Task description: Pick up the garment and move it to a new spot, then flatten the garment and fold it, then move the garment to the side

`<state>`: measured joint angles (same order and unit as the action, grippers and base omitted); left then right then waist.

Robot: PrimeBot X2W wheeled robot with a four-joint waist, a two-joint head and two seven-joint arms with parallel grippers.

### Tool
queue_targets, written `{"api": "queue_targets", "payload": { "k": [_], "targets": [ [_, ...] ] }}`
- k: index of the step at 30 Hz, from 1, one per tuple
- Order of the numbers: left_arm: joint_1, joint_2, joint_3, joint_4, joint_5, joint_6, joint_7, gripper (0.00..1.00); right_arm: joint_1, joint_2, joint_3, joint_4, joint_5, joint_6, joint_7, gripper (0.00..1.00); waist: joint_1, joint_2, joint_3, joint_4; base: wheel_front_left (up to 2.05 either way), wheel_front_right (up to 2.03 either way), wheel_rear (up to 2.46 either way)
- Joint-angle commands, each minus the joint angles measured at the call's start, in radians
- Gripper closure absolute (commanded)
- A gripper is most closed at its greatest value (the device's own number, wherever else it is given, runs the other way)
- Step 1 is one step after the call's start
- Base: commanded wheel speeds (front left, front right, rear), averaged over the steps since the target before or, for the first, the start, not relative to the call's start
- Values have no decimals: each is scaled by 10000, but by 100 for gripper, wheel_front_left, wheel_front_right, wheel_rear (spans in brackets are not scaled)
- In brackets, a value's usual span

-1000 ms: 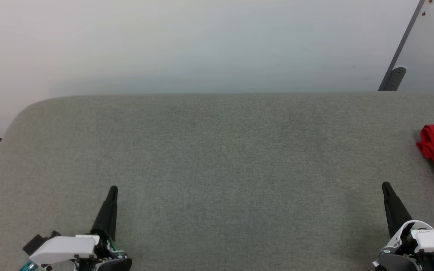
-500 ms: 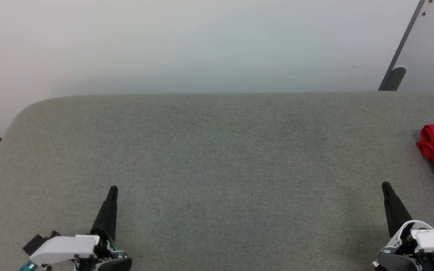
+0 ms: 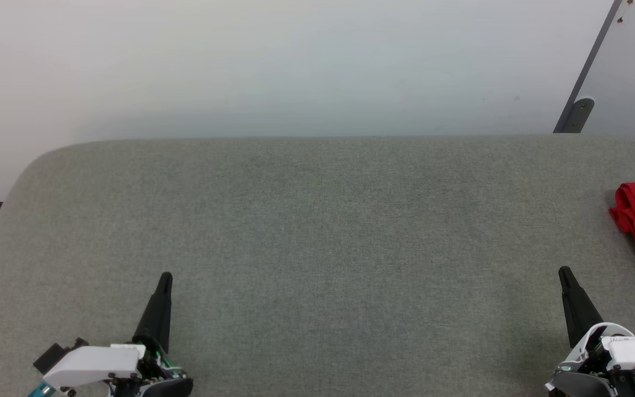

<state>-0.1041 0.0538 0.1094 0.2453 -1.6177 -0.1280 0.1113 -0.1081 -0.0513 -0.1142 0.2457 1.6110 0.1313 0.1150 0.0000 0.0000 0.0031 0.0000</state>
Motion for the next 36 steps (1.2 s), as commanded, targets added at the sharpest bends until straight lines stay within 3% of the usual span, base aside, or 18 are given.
{"api": "queue_targets", "payload": {
  "k": [1,36],
  "targets": [
    [-103,-15,30,10,38,-50,28,100,-32,37,3,0,38,-10,13,100,0,0,0,0,0,0,0],
    [-104,-29,50,11,55,-50,35,100,-32,37,2,0,39,-10,13,100,0,0,0,0,0,0,0]
  ]
}}
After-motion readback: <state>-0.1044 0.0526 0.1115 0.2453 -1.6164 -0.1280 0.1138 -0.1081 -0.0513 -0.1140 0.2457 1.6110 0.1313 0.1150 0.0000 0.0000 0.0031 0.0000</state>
